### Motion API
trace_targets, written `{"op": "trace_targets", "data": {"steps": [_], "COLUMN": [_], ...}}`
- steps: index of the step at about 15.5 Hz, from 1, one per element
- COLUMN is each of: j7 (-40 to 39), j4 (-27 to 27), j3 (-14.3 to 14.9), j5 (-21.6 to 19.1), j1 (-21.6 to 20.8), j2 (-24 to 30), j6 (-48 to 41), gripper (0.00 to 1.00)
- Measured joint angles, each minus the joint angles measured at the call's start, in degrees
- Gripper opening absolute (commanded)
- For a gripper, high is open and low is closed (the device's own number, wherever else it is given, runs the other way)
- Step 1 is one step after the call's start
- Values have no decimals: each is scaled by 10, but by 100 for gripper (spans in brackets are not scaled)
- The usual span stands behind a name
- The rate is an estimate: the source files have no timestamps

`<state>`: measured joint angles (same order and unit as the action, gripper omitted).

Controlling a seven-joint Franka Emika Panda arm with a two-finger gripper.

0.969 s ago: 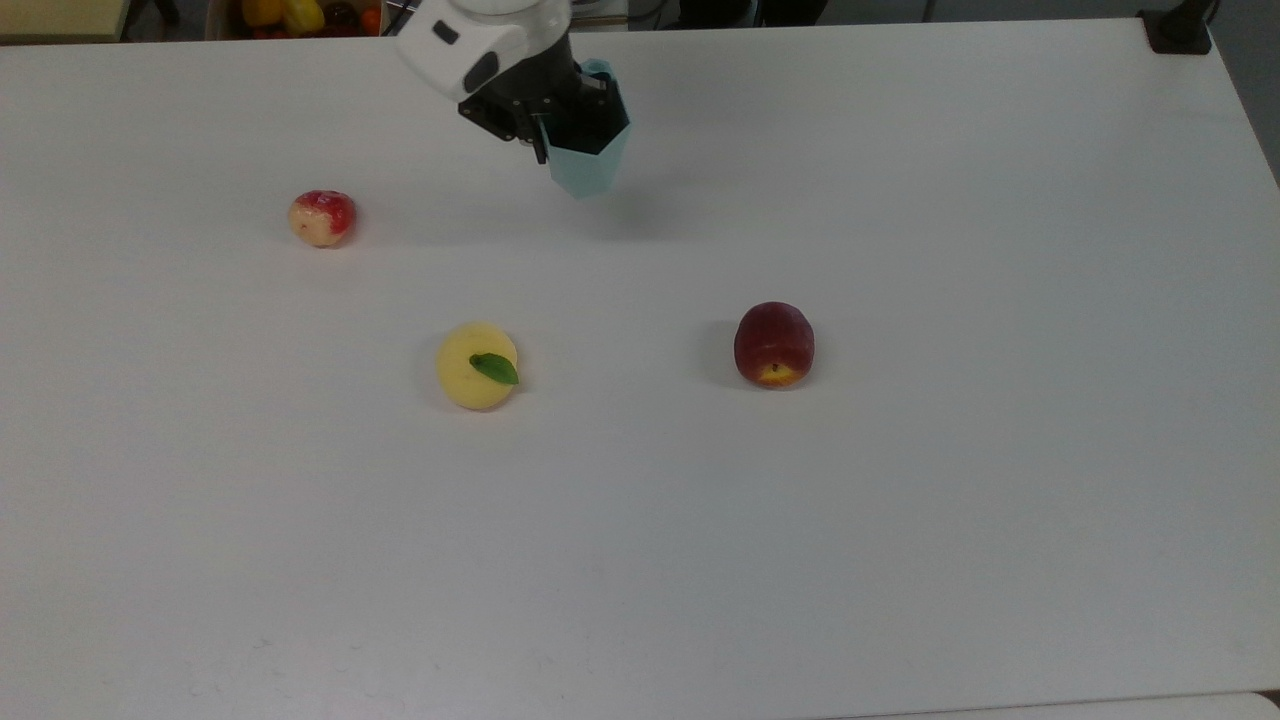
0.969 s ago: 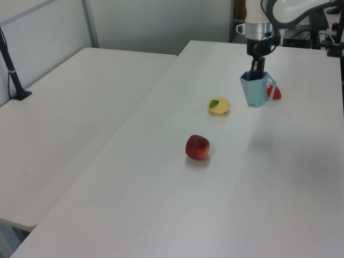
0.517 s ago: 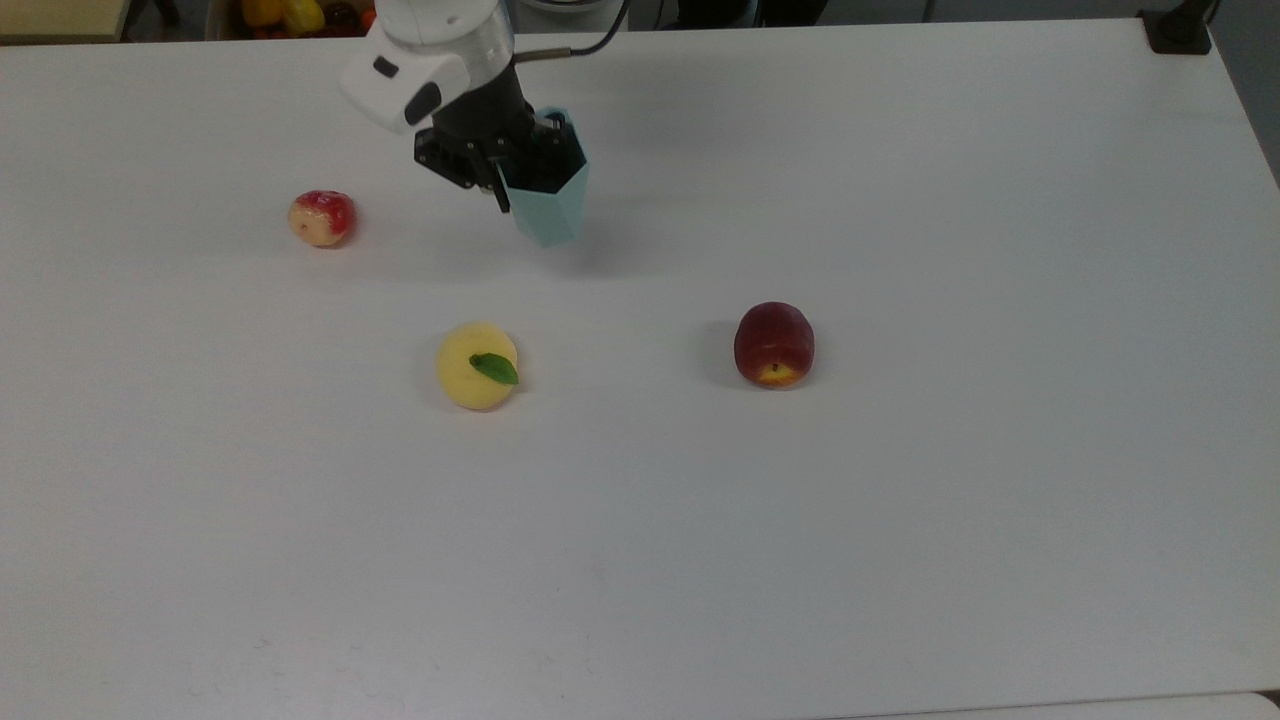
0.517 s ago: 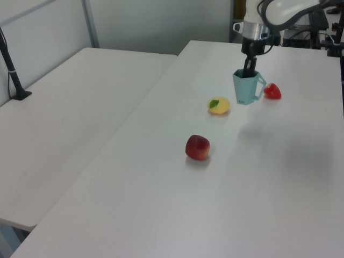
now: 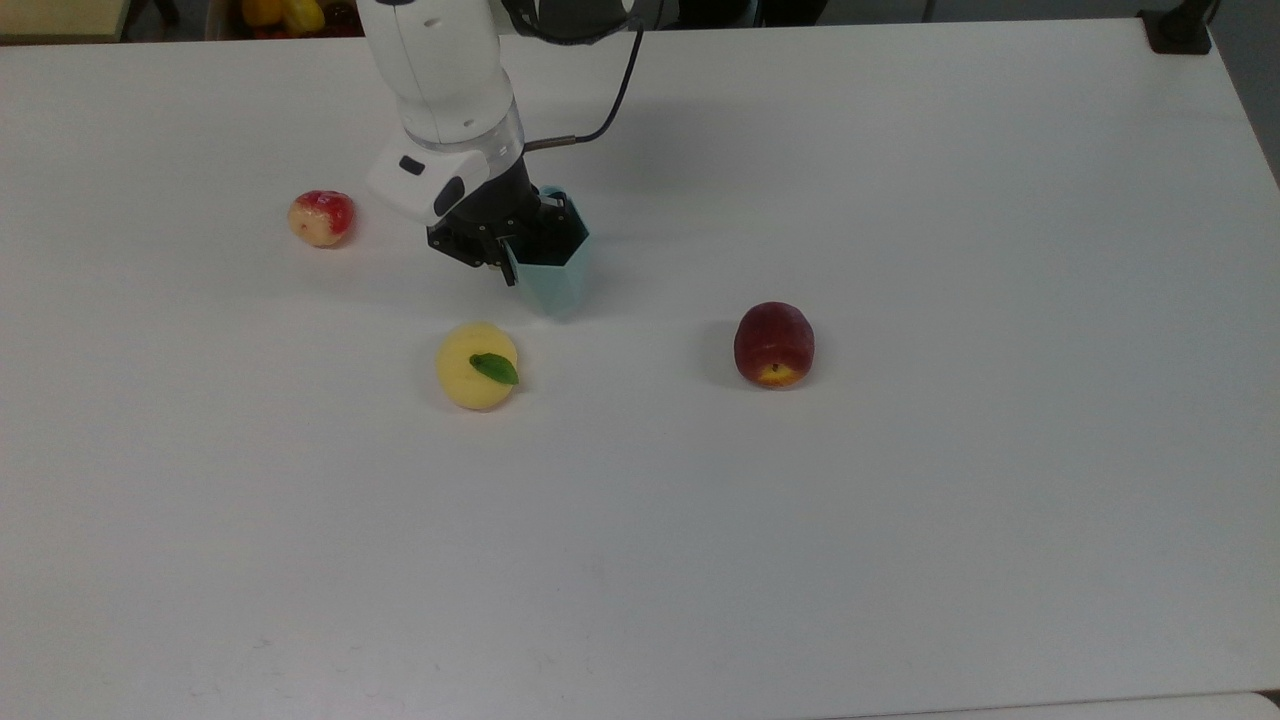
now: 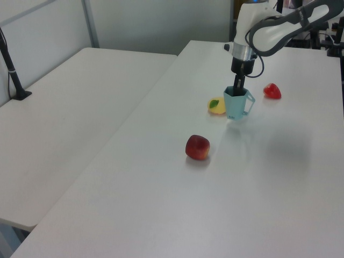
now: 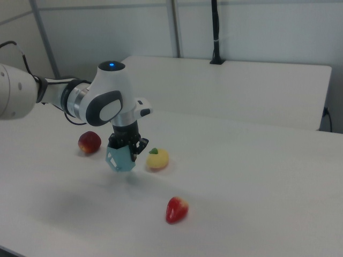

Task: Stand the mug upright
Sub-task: 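Lift and rotate the mug so its opening faces up, lowering it, then open the gripper and raise it off the upright mug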

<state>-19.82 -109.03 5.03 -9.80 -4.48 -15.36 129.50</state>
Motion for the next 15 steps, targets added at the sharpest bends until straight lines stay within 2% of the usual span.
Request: {"op": "trace_targets", "data": {"steps": [2,6,7,8,9,11,12,15], "j7": [-4,-4,-4,-4,-4,-4,-4,-4], "j4": [1,2,2,2,2,3,3,5], "j3": [0,0,0,0,0,0,0,-4], "j5": [-14,-16,-16,-16,-16,-16,-16,-16], "j1": [-6,-16,-18,-20,-22,-25,-26,-26], "j2": [-7,-17,-19,-20,-21,-21,-21,-21], "j6": [3,4,4,4,4,4,4,4], "gripper": [0,9,19,37,69,92,100,100]}}
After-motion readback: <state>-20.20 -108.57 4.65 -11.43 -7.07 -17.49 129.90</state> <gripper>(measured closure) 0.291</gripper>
